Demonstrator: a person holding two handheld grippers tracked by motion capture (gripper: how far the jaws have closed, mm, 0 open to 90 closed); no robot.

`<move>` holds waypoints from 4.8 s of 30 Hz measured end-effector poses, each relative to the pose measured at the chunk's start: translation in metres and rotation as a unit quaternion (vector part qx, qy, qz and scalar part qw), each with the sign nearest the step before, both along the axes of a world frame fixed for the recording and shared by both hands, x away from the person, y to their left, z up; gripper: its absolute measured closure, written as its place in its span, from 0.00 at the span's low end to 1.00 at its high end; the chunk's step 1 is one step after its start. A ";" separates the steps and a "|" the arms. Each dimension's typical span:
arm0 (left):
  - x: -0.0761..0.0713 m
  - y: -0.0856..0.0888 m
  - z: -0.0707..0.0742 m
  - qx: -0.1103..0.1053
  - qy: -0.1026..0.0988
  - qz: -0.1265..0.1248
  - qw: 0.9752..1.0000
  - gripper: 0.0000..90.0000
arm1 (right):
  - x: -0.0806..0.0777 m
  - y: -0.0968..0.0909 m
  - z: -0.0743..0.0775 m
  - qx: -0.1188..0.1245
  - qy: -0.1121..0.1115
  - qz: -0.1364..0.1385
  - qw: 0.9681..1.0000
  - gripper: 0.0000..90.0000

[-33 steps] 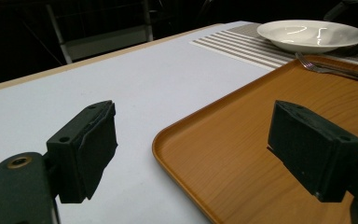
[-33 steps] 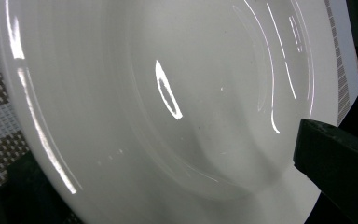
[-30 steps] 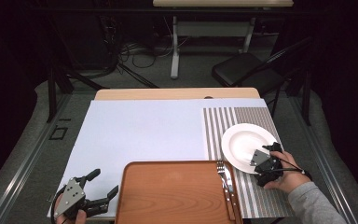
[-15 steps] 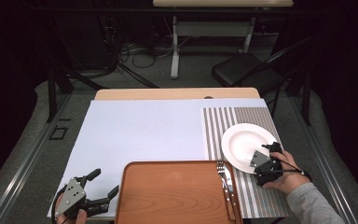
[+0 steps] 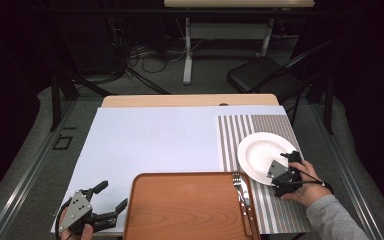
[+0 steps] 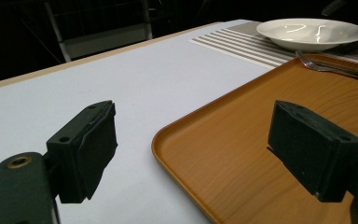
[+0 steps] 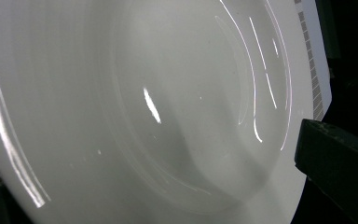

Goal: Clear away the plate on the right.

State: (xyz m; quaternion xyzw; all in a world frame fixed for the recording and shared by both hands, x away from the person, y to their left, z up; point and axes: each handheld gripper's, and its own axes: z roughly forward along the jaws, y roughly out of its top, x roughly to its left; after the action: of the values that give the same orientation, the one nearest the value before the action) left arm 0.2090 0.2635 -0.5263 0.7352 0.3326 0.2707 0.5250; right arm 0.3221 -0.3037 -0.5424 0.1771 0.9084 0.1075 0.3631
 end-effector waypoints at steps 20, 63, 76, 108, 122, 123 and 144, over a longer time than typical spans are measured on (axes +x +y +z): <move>0.000 0.000 0.000 0.000 0.000 0.000 1.000 0.17 | -0.003 0.002 0.007 -0.007 -0.009 0.006 1.000 0.10; 0.000 -0.001 0.000 0.000 -0.001 -0.001 1.000 0.17 | 0.006 0.003 0.041 -0.007 0.066 0.030 0.997 0.58; 0.000 -0.001 0.000 0.001 0.000 -0.003 1.000 0.17 | 0.006 0.002 0.043 -0.040 0.093 0.038 0.994 0.80; 0.000 -0.002 -0.001 0.001 0.001 -0.004 1.000 0.17 | 0.010 0.012 0.043 -0.075 0.101 0.064 0.990 0.91; 0.001 -0.001 -0.001 0.002 0.003 -0.005 1.000 0.17 | 0.009 0.009 0.044 -0.065 0.092 0.070 0.991 0.92; 0.001 -0.001 -0.001 0.002 0.003 -0.005 1.000 0.17 | 0.009 0.009 0.044 -0.063 0.090 0.072 0.991 0.92; 0.000 -0.001 -0.001 0.002 0.002 -0.003 1.000 0.17 | -0.058 0.010 0.076 -0.008 0.047 0.107 0.993 0.92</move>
State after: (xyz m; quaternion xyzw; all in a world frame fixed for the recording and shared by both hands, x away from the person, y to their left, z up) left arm 0.2094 0.2620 -0.5270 0.7379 0.3308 0.2686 0.5235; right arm 0.2638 -0.2935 -0.4663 0.0807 0.9392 0.1299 0.3075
